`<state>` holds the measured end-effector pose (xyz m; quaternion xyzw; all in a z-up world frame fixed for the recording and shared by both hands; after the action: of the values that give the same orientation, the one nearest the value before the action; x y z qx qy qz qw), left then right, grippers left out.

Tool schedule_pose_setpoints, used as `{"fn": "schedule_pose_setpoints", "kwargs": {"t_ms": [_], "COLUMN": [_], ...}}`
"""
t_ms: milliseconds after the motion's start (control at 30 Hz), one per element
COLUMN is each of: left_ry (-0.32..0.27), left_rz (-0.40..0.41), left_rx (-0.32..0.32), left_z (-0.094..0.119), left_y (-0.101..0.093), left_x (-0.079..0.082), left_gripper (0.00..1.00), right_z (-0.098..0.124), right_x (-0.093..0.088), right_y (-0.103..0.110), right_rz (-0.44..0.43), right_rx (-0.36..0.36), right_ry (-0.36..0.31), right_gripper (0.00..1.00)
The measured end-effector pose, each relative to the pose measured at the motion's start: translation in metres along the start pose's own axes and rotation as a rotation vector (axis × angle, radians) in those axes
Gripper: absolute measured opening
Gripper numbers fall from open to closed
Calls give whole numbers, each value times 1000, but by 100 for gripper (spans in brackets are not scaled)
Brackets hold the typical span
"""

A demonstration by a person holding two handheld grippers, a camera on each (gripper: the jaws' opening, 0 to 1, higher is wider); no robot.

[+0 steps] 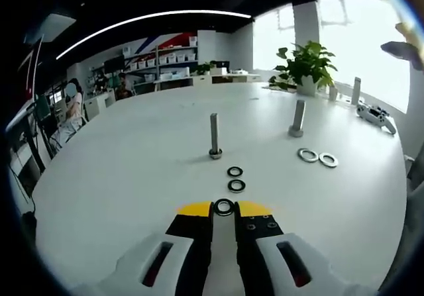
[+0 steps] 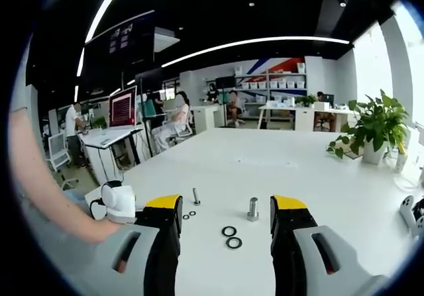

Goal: Place the washer onto the threaded stud by aligning its center hole with the stud, sliding it down to the base, and recovering from edge contact or off-axis alignment until the washer reaches the visible bottom stop.

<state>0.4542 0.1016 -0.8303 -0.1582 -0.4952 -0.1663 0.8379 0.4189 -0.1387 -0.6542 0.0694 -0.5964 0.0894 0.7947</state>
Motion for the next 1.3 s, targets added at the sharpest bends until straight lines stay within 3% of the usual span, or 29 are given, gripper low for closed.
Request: {"fn": "schedule_pose_setpoints", "kwargs": {"t_ms": [200,667,733,767,900,1300], "left_ry": [3,25,51,31,45,39], "left_rz": [30,16,12,30,7,7], "left_rx": [-7,-9,-29,-4,-27,-17], "left_z": [-1,-6,-3,-3,0,-3], "left_y": [2,-2,-3,-1,-4,-6], "left_x": [1,2,1,3,2,3], "left_gripper": [9,9,0,0,0,7], "right_z": [0,-1,-1,-1,-1,-1], "right_x": [-1,0,-1,-1,-1,-1], "right_y": [2,0,1,1,2,-3], "right_rz": [4,0,-2,2,1,-12], "right_rx": [7,0,2,3,4,-9], "right_ry": [2,1,4,5,4,3], "right_gripper": [55,55,55,55,55,55]}}
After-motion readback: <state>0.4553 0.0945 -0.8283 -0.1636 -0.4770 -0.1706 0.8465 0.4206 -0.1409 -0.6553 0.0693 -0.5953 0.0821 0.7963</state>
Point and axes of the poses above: the point that each gripper's makers call its tool centre point, and the gripper's own axes: z roughly backward along the fingers, y roughly to its left, x roughly out of its top, the point moved 4 cm from there along z, roughly backward along the fingers, and after that the axes turned 12 degrees about -x, right-handed, at the moved point
